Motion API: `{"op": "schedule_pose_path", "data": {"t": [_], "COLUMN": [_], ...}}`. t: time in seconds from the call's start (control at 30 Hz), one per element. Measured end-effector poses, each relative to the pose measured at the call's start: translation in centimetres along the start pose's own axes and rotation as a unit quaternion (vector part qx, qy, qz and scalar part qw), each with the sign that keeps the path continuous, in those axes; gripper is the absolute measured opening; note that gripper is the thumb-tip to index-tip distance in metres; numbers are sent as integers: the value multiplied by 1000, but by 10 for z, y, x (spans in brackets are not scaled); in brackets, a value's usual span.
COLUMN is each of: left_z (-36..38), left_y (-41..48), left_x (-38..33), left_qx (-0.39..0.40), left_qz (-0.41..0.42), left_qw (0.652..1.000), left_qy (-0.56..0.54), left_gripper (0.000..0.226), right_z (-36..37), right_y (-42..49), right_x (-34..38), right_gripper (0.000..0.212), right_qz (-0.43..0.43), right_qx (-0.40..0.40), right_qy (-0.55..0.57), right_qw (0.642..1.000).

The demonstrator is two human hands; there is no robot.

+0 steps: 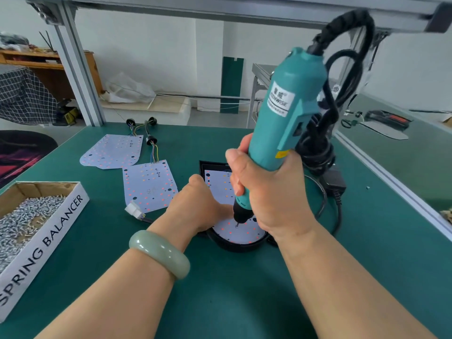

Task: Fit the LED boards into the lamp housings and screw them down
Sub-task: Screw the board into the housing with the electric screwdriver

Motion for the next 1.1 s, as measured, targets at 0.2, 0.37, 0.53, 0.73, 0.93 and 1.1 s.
{"op": "schedule_pose_path", "data": {"t": [0.2, 0.37, 0.53, 0.73, 0.93, 1.1], "left_z": [1, 2, -2, 12, 8, 9], "left_y": [1, 2, 2, 0, -1, -1], "left_x": [4, 5, 3, -12, -6, -7], "left_qx": [3, 12, 10, 75, 69, 76], "left_qz": [-5, -4, -7, 60, 29, 40], "left_qw": [1000, 1000, 1000, 995, 995, 994], "left_qy": [-6, -15, -25, -5, 68, 71], "left_gripper": [73, 74, 72, 71, 78, 76], "right_z": [-16, -21, -30, -15, -15, -34], "right_y": [7, 6, 4, -5, -5, 15], "right_x": [-6, -4, 2, 9, 11, 21], "right_gripper": [20, 12, 20, 28, 28, 18], "right_qz": [28, 8, 2, 15, 27, 57], "right_qx": [-15, 17, 6, 130, 113, 0], "right_qy": [69, 114, 144, 140, 99, 225], "right_qw": [997, 993, 990, 982, 988, 973]}}
Point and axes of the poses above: each hand's wrist, its own y-axis towards the middle knuckle, its own z-axis out of the palm, x = y × z, the point moved 9 cm from there along y, towards the middle knuckle, and after that the axes turned 15 degrees about -x, right-handed, at the moved point
